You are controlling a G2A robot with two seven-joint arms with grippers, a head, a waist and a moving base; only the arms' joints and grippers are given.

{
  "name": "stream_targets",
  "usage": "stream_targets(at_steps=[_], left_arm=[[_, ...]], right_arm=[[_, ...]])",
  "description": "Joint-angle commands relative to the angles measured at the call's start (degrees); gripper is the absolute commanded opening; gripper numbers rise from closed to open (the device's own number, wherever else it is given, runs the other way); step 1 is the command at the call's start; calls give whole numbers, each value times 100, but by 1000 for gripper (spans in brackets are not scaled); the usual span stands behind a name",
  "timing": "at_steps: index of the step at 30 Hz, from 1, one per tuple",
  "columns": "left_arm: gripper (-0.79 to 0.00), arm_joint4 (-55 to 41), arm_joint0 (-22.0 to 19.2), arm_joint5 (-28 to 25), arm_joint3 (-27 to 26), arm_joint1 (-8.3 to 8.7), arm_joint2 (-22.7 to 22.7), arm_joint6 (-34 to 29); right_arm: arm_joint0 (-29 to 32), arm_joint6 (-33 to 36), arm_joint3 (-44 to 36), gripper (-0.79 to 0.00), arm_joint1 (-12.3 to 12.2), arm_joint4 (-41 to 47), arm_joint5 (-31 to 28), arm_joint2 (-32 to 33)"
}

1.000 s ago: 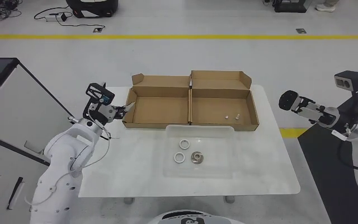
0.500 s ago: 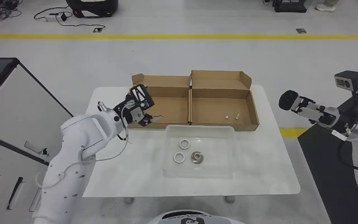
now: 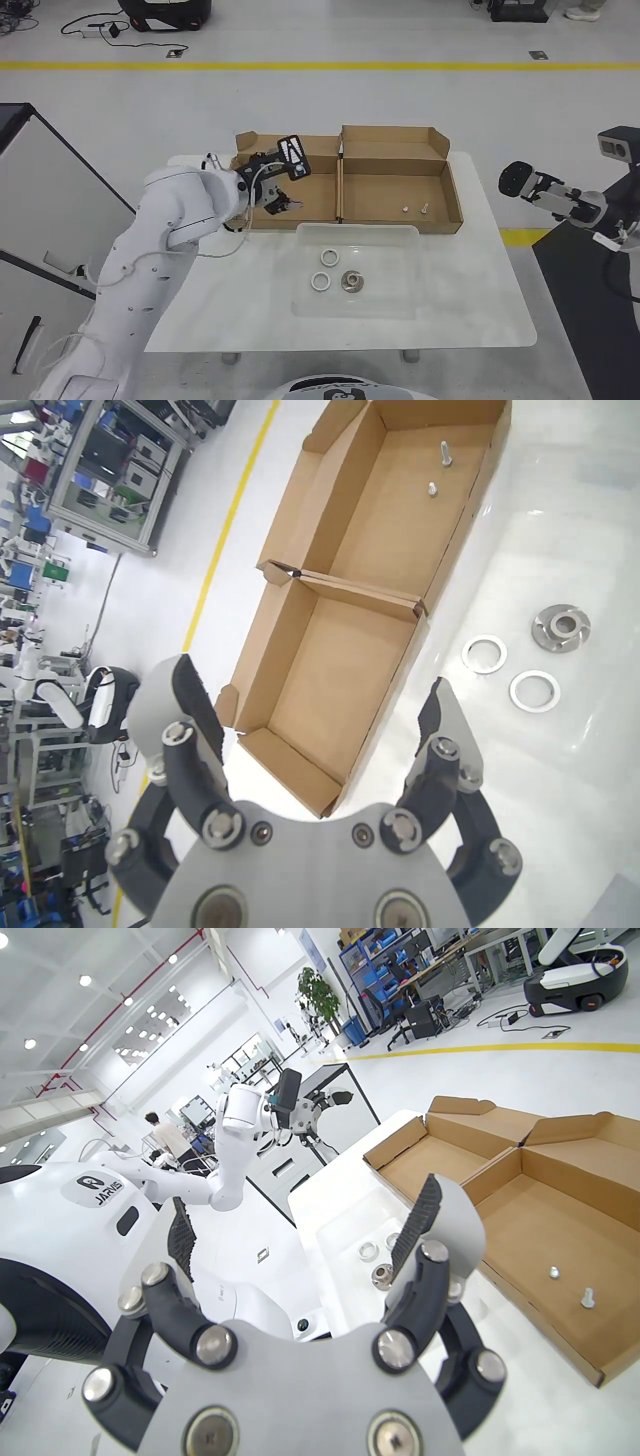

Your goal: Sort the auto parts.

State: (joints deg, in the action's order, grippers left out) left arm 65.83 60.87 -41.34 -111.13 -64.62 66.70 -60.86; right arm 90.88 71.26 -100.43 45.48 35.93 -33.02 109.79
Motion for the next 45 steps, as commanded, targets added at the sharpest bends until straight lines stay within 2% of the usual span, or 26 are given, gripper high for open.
stream_targets(at_steps=[1,6,10,19,25,29,35,45], left_arm=[[0,-253,-199,81,113,-17,-128,-243],[0,-711,-625,346,388,3,-522,-554],[0,-965,-915,434,522,98,-897,-643],[0,-1797,-1565,657,455,456,-2141,-866],[0,-2535,-2154,864,334,705,-2754,-1072],[0,-2907,-2520,965,302,801,-3129,-1174],[0,-3272,-2876,1040,328,797,-3582,-1248],[0,-3169,-2946,1078,410,556,-4068,-850]], right_arm=[[0,0,0,0,0,0,0,0],[0,0,0,0,0,0,0,0],[0,0,0,0,0,0,0,0],[0,0,0,0,0,0,0,0],[0,0,0,0,0,0,0,0],[0,0,0,0,0,0,0,0],[0,0,0,0,0,0,0,0],[0,0,0,0,0,0,0,0]])
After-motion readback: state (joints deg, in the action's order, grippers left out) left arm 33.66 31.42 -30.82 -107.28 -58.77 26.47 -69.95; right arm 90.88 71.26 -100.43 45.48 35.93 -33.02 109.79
